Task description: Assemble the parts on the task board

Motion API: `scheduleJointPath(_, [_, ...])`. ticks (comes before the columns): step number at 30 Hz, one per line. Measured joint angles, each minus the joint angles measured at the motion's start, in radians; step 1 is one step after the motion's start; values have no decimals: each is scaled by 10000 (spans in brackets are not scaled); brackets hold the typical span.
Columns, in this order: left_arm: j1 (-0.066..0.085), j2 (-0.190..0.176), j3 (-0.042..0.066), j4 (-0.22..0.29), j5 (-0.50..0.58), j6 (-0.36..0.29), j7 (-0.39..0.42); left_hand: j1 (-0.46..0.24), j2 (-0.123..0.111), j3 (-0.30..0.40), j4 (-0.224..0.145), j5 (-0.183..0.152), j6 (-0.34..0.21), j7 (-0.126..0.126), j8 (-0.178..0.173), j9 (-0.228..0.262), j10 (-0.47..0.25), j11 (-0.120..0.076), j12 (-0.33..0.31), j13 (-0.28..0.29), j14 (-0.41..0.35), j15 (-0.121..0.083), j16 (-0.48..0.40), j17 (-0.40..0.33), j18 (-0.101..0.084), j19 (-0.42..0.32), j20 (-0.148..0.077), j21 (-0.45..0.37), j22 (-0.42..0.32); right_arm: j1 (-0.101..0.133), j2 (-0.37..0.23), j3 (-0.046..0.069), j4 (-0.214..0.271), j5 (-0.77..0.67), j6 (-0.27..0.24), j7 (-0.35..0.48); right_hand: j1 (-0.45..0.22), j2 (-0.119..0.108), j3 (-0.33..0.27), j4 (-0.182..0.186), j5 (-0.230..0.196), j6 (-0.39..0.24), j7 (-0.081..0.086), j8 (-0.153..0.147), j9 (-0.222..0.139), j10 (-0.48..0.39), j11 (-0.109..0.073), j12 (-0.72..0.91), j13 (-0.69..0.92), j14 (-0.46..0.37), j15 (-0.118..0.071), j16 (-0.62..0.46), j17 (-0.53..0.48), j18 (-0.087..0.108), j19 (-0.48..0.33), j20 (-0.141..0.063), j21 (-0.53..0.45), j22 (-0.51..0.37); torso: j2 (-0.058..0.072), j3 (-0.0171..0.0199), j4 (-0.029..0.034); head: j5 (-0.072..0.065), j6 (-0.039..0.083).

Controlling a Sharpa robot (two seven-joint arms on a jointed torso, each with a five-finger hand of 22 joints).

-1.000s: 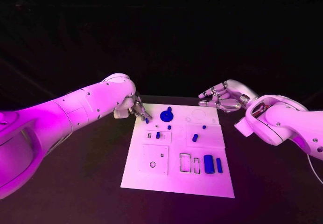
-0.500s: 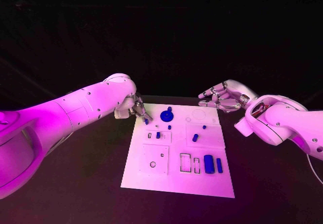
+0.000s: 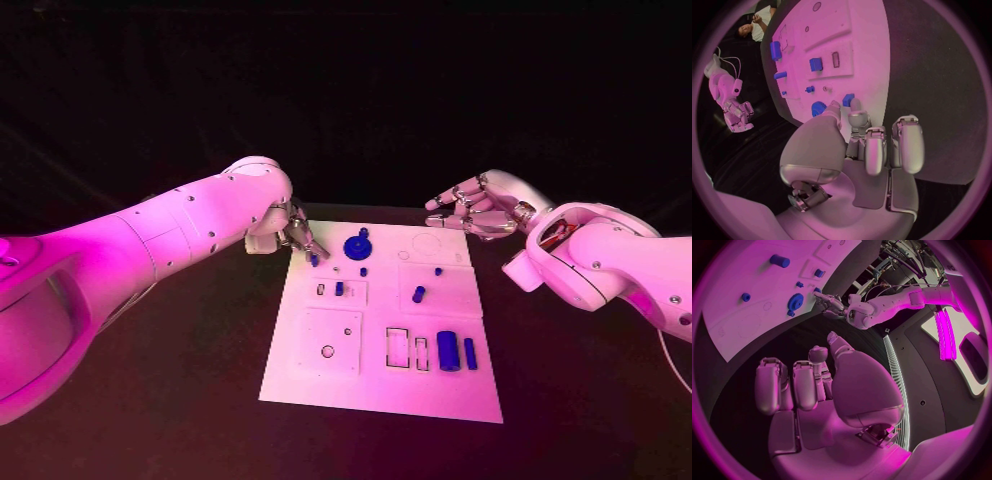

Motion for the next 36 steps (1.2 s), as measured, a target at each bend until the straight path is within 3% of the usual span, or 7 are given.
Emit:
scheduleJointPath(4, [0,-1,-1,0,8,22,-6,-95,-95,-175,88,-13,0,0,38,12,0,-1,47,2,0,0,0,-1,0,0,0,41,0,0,1,0,-1,0,3,0,0,0,0,0,0,0,0,0,0,0,0,0,0,0,0,0,0,0,0,0,0,0,0,0,0,3,-2])
scheduleJointPath(21, [0,-32,-4,6,21,135,-39,-90,-90,-284,31,-13,-38,-37,88,49,29,-29,107,37,0,0,0,-2,0,0,0,40,0,0,-2,0,-5,2,19,1,0,0,0,0,0,0,0,0,0,0,0,0,19,0,0,0,0,-1,0,0,4,0,3,-8,2,15,-24])
scheduleJointPath(28, [0,-35,-5,10,23,172,-46,324,172,-146,-162,-13,-44,-43,172,62,28,-29,116,36,0,0,0,-3,0,-36,-36,40,0,0,1,0,-7,3,25,2,0,0,0,0,0,0,0,0,0,0,0,0,31,0,0,0,0,-1,0,0,-33,0,1,-8,3,29,-39])
scheduleJointPath(31, [0,-37,-5,10,24,172,-46,794,405,119,-427,-13,-130,-128,172,62,68,-68,116,29,3,-76,0,-3,0,1,-74,40,-1,0,1,0,-8,3,26,2,0,0,0,0,0,0,0,0,1,0,0,0,31,0,0,0,0,-1,0,0,-33,0,1,-8,1,31,-45])
scheduleJointPath(36, [17,-44,2,15,103,135,-6,1739,662,1329,-1047,17,-362,-140,25,-71,8,-118,-26,-111,-19,-127,0,-4,0,-1,-148,40,0,0,1,0,-12,3,27,2,0,0,0,0,0,0,0,0,1,0,0,0,30,0,0,0,0,-1,0,0,-33,0,1,-7,1,32,-66])
